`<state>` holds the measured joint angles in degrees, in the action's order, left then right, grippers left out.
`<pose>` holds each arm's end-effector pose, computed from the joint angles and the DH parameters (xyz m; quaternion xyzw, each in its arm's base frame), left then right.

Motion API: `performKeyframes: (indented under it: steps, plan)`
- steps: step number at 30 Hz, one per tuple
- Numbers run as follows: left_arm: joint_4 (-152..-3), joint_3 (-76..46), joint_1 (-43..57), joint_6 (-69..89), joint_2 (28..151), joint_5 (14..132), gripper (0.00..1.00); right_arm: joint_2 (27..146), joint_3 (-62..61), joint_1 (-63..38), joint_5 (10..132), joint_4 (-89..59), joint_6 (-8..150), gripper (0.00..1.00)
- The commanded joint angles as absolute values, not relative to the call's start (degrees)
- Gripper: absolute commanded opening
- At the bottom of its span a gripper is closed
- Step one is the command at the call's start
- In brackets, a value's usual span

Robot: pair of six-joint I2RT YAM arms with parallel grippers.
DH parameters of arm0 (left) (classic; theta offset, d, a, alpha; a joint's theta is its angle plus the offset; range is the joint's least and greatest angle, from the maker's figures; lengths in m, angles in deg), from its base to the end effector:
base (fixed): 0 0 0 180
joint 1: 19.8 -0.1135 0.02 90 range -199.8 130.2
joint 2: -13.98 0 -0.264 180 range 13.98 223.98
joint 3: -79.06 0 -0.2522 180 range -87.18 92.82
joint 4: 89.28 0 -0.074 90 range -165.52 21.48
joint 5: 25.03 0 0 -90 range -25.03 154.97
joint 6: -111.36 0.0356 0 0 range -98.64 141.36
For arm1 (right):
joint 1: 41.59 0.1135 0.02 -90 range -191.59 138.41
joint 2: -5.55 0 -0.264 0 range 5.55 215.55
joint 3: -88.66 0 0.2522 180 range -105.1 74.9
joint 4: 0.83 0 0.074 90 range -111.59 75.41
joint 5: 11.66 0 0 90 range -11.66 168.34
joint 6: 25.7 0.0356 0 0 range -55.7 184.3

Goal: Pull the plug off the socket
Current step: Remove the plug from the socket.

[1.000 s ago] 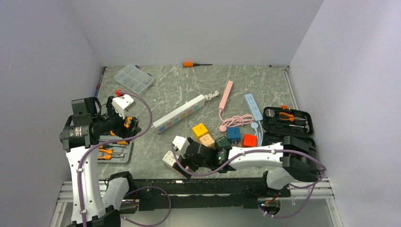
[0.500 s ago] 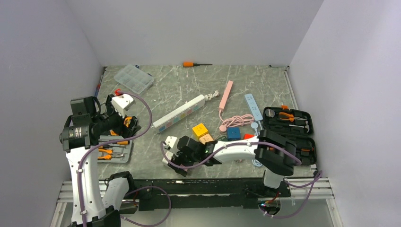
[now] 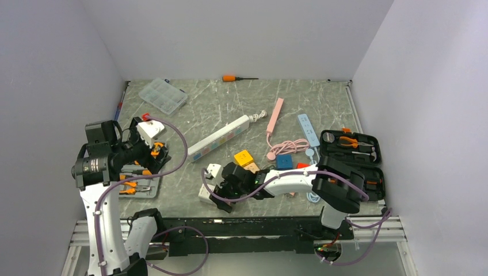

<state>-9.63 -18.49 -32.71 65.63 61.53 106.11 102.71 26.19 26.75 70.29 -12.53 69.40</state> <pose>0.1224 0.0040 0.3816 0.3637 0.7955 -0.1124 0.4715 0.1192 0.3138 0.1528 -0.5078 0.7750 0.2738 0.2580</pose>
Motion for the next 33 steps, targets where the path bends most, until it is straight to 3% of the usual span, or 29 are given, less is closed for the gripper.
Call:
performKeyframes:
  steps: [1,3,6,9,10,11,12,17,24,33]
  plan:
    - [-8.8,-17.5,-32.9,68.1,60.7,109.0,1.00,100.4,28.4,26.6,70.8,-10.7,69.1,0.87]
    - [-8.4,-17.4,-32.9,68.3,61.0,109.6,0.99,100.3,28.7,26.7,70.8,-10.5,68.9,0.82]
    - [-7.8,-18.1,-32.8,69.0,60.9,110.9,0.99,100.4,28.0,26.6,70.8,-11.3,68.3,0.63]
    - [-5.5,-18.8,-32.9,71.9,59.8,111.2,0.99,99.2,25.9,26.6,71.2,-12.6,69.5,0.39]
    - [-3.9,-18.9,-32.9,74.5,59.4,110.7,0.99,98.0,25.0,26.6,71.6,-12.9,70.2,0.28]
    - [-2.4,-18.9,-32.9,77.0,59.0,109.9,0.99,96.9,24.0,26.6,72.3,-13.2,71.0,0.09]
    - [-1.1,-18.9,-32.9,80.5,58.4,109.7,0.99,95.2,23.1,26.6,72.9,-13.5,71.4,0.00]
    - [4.3,-21.0,-32.9,96.4,51.7,118.6,0.99,89.8,19.6,24.3,70.0,-15.7,71.8,0.00]
    - [7.3,-25.6,-32.9,117.5,45.2,122.8,0.99,85.4,16.8,16.3,53.5,-13.4,76.2,0.00]
    - [14.4,-28.2,-32.6,142.4,40.8,132.3,0.99,87.8,5.8,15.3,45.0,-26.1,71.8,0.00]
